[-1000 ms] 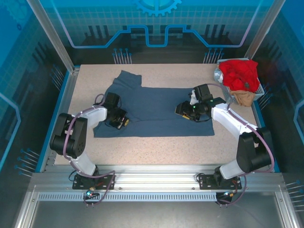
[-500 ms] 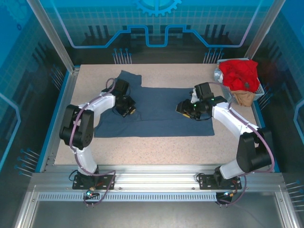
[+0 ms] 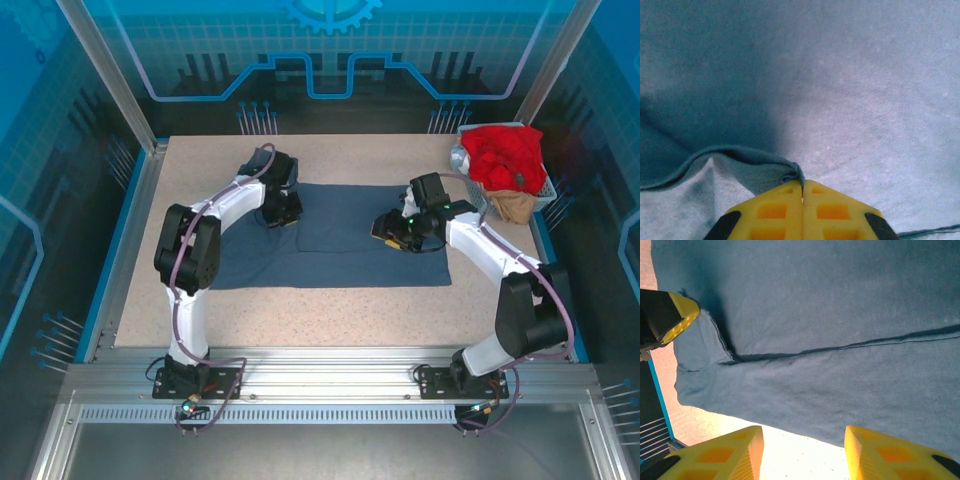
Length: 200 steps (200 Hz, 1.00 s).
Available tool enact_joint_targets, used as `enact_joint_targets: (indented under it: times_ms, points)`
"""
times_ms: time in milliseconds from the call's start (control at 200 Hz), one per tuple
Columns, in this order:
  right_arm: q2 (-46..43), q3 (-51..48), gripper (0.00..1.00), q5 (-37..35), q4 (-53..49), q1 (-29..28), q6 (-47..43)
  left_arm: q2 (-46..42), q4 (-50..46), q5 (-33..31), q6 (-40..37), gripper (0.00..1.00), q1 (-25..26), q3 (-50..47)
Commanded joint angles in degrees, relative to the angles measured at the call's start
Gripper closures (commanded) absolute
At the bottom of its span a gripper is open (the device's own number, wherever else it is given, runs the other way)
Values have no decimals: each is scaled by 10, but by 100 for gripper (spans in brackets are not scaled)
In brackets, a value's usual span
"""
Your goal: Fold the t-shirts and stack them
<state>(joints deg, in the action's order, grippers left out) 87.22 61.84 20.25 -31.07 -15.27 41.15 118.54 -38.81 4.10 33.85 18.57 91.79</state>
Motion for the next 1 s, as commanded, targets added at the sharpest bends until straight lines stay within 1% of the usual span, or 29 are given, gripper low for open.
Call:
enact_joint_targets:
  times_ms: [0, 45, 95, 155, 235, 275, 315, 420, 460, 540, 660, 755, 840, 995]
  points:
    - [7, 9, 53, 19, -14, 7, 6, 5, -12, -18, -80, 71, 10, 28]
    - [8, 10, 53, 19, -14, 6, 7, -10, 5, -23, -99, 61, 15, 18]
    - [8, 12, 53, 18, -14, 6, 7, -33, 18, -32, -107, 55, 20, 3]
    - [8, 12, 53, 17, -15, 6, 7, -75, 32, -46, -100, 53, 20, -31]
    - [8, 12, 53, 16, -13, 6, 7, -139, 54, -59, -63, 54, 11, -97]
    - [8, 11, 53, 17, -11, 4, 8, -165, 67, -48, -33, 56, -1, -135]
    - [8, 9, 53, 18, -7, 3, 9, -183, 78, -31, -4, 61, -16, -167]
    - [15, 8, 53, 21, 2, -1, 10, -184, 102, 27, 48, 84, -62, -222]
    - [19, 10, 54, 22, 2, -3, 10, -171, 102, 40, 63, 90, -77, -227]
    - [23, 15, 56, 21, 0, -5, 9, -140, 95, 48, 81, 96, -100, -216]
    - [24, 20, 56, 19, -7, -5, 5, -82, 71, 37, 78, 99, -113, -161]
    - [17, 20, 57, 17, -14, -4, 1, -38, 59, 23, 76, 99, -121, -108]
    - [7, 11, 57, 15, -15, -2, 0, -4, 55, 28, 75, 97, -124, -56]
    - [-8, -10, 57, 15, -17, 4, 2, 52, 8, 21, 69, 95, -124, 35]
